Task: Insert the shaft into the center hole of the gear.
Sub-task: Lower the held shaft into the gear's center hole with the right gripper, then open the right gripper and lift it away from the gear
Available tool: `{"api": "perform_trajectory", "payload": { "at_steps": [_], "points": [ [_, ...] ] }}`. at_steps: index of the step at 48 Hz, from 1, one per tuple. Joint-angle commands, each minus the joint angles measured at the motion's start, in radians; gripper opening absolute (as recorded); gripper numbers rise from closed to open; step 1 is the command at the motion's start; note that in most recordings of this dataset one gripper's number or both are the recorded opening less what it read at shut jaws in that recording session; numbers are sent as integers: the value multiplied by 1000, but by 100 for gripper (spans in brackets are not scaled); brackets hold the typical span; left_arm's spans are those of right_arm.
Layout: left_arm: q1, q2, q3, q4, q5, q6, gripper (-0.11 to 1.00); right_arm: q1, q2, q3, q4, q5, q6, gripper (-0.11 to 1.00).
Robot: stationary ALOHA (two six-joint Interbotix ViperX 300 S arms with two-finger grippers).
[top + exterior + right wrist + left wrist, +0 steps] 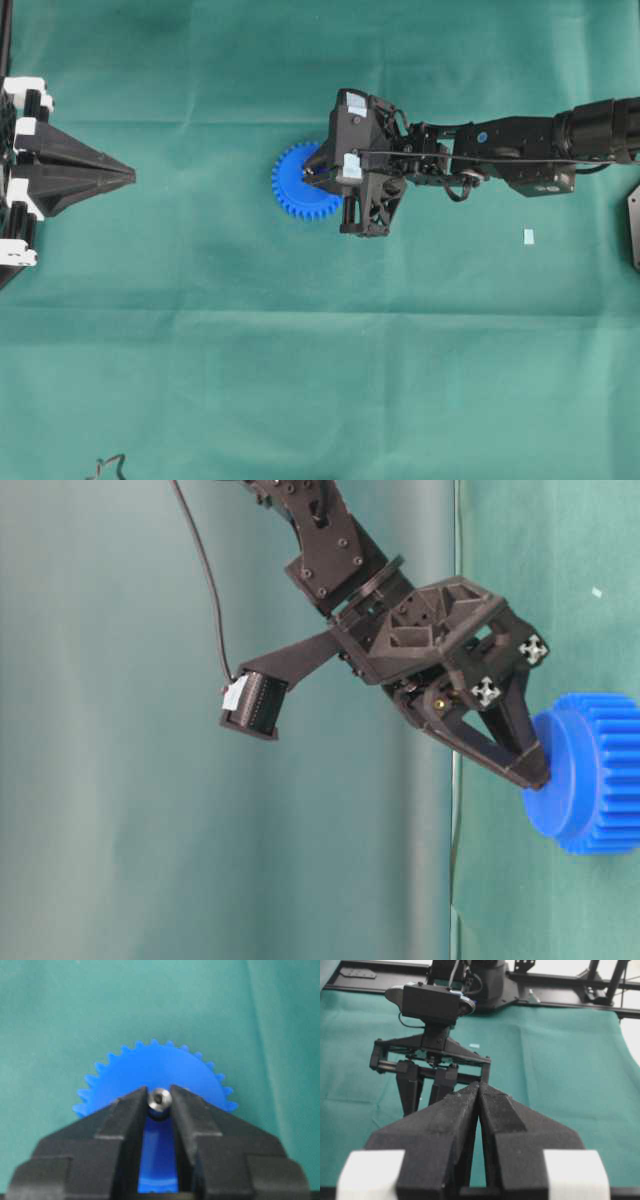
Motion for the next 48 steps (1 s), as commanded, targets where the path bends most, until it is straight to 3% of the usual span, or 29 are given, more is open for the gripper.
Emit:
{"api": "perform_trajectory", "payload": {
  "at_steps": [1,30,33,42,45,48],
  "points": [
    [-3,3,-26,3,-5,3,0,0,-8,-8,3,-5,-2,19],
    [-3,5,-28,3,-6,3,0,0,-8,-8,6,21,0,20],
    [-2,5,-26,3,-5,2,0,2,-8,-6,6,21,2,30],
    [-3,5,-26,3,3,2,0,2,-20,-6,6,31,2,82],
    [-2,3,-28,3,3,2,0,0,-35,-6,6,34,2,94],
    [-3,3,-26,3,5,2,0,2,-54,-6,5,41,2,95]
  ]
}}
